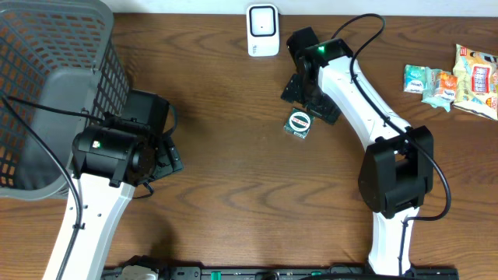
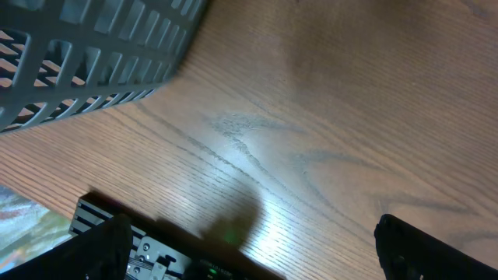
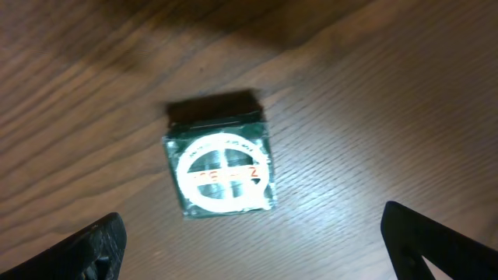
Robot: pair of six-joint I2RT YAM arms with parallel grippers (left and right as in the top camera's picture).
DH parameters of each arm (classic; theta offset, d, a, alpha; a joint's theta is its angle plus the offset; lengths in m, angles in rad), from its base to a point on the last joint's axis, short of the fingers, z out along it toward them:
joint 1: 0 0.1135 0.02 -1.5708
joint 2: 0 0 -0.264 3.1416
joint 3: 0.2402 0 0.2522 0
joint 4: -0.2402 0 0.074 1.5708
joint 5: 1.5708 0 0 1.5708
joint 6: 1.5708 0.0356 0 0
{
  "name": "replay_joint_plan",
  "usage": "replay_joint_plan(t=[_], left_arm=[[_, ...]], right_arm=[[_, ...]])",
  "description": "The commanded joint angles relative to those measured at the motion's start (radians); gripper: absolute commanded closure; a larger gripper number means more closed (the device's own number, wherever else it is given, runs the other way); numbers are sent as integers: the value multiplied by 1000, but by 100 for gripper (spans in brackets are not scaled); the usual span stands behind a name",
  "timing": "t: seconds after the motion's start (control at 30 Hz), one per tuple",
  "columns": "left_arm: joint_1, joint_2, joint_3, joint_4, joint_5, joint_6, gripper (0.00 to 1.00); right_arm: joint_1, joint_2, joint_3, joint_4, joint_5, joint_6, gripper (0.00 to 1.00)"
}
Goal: Scan the item barcode
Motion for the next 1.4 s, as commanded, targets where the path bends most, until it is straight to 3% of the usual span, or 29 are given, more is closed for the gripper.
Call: replay_joint_plan(t=[0.0,0.2,0.3,0.47,0.73,1.0,1.17,1.37], left_arm=[[5,-2,0,-3,5,-13,2],[5,-2,0,-3,5,-13,2],[5,-2,0,-3,5,-13,2],[5,-2,0,-3,5,-13,2],[5,-2,0,-3,5,-13,2],[5,-2,0,-3,5,-13,2],[5,-2,0,-3,5,-13,2],[5,-2,0,-3,5,-13,2]], right_arm=[[4,9,-32,26,48,-122,1],[5,9,-108,183,-96,-392,1],[3,9,-141,205,-97,-293,7],[-4,9,-208,223,-98,-143,5],[-4,9,-293,304,-102,-154,11],[-5,9,-311,352,-101,-180,9],[-4,9,-315,366,-102,-187,19],[-4,9,-319,367,-101,-195,22]])
